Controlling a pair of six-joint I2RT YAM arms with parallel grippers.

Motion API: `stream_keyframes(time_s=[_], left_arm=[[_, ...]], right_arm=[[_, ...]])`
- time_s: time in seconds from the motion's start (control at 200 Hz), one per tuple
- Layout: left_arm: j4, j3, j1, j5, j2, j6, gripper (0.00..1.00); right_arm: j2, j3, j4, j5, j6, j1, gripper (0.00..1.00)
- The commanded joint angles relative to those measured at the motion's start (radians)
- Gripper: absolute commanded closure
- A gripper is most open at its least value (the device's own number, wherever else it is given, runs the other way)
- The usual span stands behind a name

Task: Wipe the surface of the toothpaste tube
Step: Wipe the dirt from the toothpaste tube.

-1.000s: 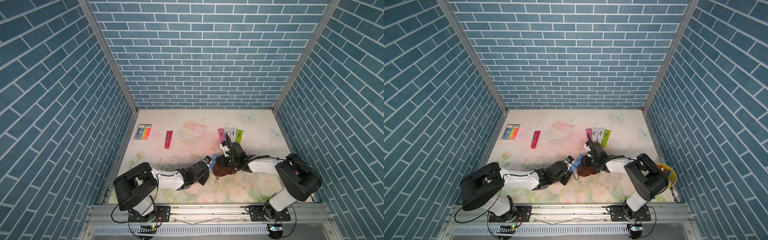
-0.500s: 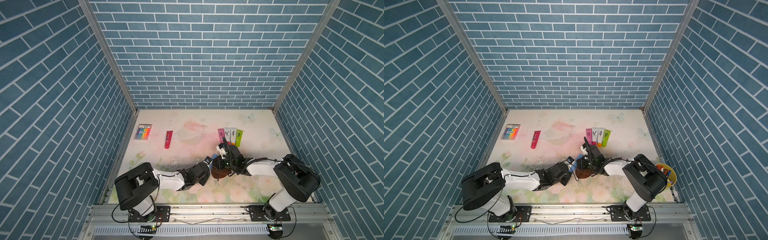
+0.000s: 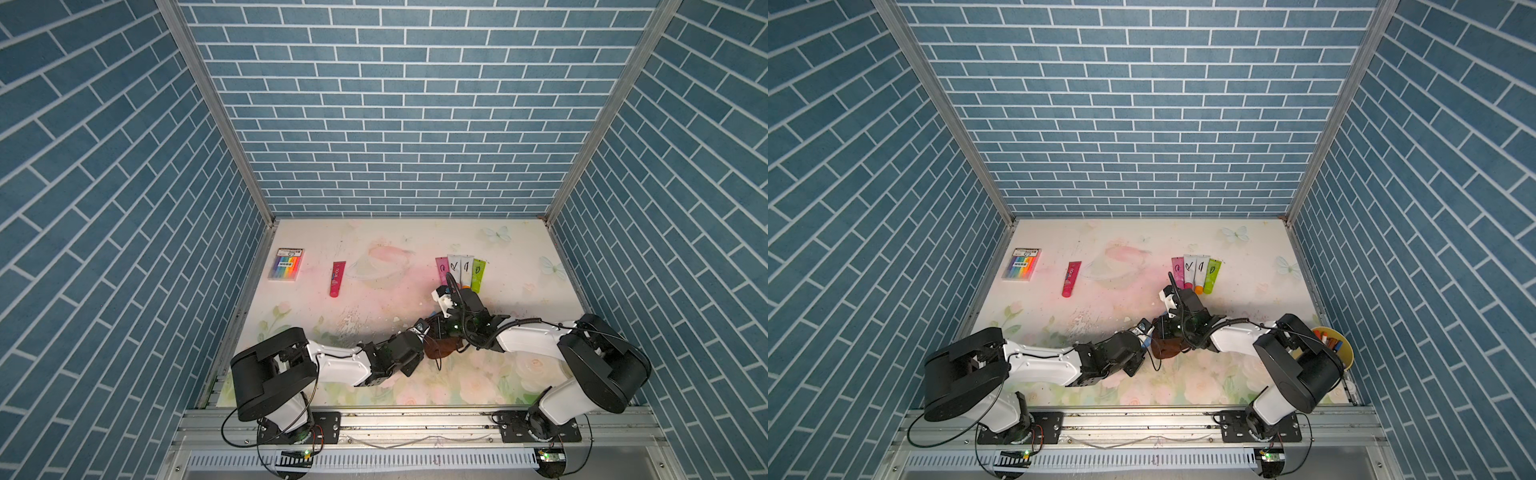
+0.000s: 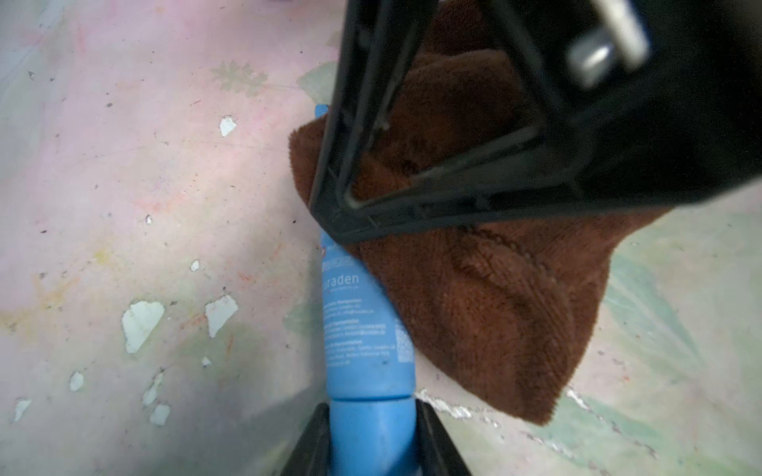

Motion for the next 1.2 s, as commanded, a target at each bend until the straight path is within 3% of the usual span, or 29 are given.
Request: stream_keyframes(time_s=[0.0, 0.2, 0.375, 0.51, 0.715, 0.885, 1.07, 1.195], left_arm=[[0.019, 0.013, -0.02, -0.049, -0.034, 0.016, 0.98], [0.004, 0.006, -0.039, -0.156, -0.06, 0.013, 1.0], [-0.005, -0.005, -0.059, -0.232, -0.087, 0.01, 1.0], [0.006, -0.015, -0.069, -0.237, -0.11, 0.014, 1.0], [0.003, -0.008, -0.074, -0.241, -0.092, 0.016, 1.0], [0.002, 0.007, -0.076, -0.234, -0.059, 0.018, 1.0], [-0.002, 0.023, -0.077, -0.231, -0.032, 0.023, 1.0], [0.004, 0.016, -0.076, -0.231, -0.044, 0.022, 1.0]], right_arm=[[0.063, 0.013, 0.023, -0.033, 0.037, 0.015, 1.0], [0.118, -0.039, -0.031, 0.064, 0.043, -0.001, 1.0], [0.127, -0.077, -0.065, 0.124, 0.059, -0.105, 1.0], [0.138, -0.082, -0.087, 0.148, 0.036, -0.171, 1.0], [0.127, -0.073, -0.094, 0.143, 0.023, -0.179, 1.0], [0.041, -0.104, -0.031, 0.014, 0.033, -0.126, 1.0], [-0.04, -0.072, -0.046, -0.001, 0.06, 0.024, 1.0], [-0.029, -0.077, 0.007, -0.003, 0.089, 0.067, 1.0]])
